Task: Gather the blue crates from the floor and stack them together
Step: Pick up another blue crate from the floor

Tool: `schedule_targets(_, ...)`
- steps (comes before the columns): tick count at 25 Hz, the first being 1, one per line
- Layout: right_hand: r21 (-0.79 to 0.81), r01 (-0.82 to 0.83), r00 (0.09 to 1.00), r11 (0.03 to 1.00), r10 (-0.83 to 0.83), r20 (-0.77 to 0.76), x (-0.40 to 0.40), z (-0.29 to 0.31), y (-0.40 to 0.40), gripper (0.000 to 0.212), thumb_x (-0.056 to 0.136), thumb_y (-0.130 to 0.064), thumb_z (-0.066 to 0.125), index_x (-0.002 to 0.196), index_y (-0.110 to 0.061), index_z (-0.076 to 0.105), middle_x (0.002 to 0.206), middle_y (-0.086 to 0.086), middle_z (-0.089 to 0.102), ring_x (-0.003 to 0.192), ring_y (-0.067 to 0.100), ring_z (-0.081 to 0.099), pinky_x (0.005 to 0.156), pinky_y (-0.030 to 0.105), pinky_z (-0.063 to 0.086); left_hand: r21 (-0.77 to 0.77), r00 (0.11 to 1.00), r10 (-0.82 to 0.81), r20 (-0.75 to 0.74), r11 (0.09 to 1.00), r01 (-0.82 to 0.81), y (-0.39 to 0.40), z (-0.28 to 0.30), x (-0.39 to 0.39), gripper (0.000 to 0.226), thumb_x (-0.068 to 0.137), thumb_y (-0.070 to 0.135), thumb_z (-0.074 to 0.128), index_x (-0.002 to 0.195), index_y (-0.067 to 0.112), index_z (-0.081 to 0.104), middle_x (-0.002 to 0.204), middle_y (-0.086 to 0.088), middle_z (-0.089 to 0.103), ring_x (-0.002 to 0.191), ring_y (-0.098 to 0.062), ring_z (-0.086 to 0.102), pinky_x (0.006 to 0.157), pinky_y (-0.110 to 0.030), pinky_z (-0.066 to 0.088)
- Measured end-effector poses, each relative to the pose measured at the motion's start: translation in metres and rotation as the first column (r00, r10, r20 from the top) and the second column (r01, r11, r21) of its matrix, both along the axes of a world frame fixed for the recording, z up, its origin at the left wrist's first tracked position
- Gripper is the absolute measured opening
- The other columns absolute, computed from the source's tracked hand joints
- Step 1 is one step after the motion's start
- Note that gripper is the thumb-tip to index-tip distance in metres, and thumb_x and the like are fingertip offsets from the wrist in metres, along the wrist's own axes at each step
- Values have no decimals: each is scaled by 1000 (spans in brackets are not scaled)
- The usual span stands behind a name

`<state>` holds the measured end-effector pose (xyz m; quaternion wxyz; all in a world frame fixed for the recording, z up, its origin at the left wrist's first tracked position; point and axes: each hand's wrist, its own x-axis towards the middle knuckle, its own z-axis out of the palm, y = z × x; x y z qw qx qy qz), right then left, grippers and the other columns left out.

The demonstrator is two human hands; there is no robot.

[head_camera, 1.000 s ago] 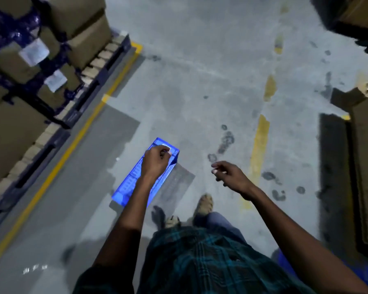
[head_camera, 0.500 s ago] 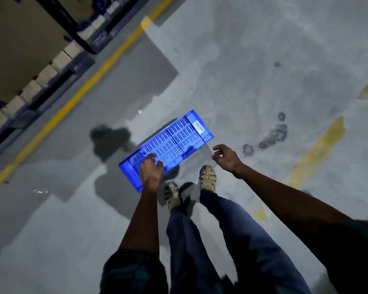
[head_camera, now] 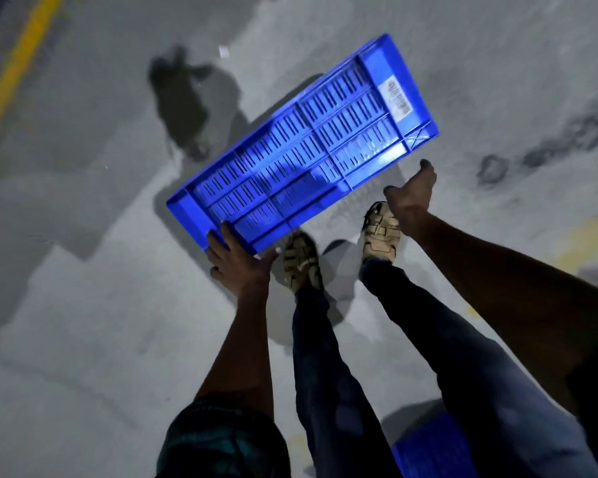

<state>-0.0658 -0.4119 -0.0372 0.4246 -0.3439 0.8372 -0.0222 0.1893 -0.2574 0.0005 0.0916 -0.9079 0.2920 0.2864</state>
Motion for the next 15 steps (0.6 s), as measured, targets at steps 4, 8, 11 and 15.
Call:
schedule_targets(4, -104, 62, 998, 993, -60, 23, -2, -29, 2, 92, 75, -10, 69, 152, -9, 18, 156, 10, 24, 140, 24, 35, 107, 22, 36, -51, 993, -47, 112, 997, 53, 11, -30, 7, 112, 59, 52, 83, 150, 26, 24, 161, -16, 17, 142, -43, 24, 102, -58, 35)
schedule_targets(8, -301, 41, 999, 953, -43, 0, -7, -37, -28, 71, 75, -30, 69, 134, -5, 39, 132, 12, 54, 115, 23, 57, 93, 37, 51, 7, 980, -74, 185, 997, 74, 10, -44, 4, 106, 75, 24, 77, 156, 23, 9, 164, -19, 8, 150, -41, 14, 100, -60, 37)
schedule_targets(11, -335, 48, 999, 941, -37, 39, -6, -30, -47, 60, 79, -31, 71, 126, -4, 45, 115, 9, 63, 103, 25, 63, 80, 34, 52, -30, 980, -77, 182, 996, 84, 0, -43, 17, 103, 80, 17, 70, 158, 25, 3, 165, -17, 4, 152, -36, 9, 102, -63, 33)
schedule_targets(15, -332, 80, 991, 940, -41, 124, 8, -27, -72, 55, 80, -20, 73, 129, -12, 50, 111, -1, 61, 95, 14, 59, 80, 30, 53, -159, 972, -94, 214, 979, 130, -27, -32, 54, 95, 78, 13, 66, 156, 25, 13, 164, -16, 10, 152, -35, 11, 104, -63, 30)
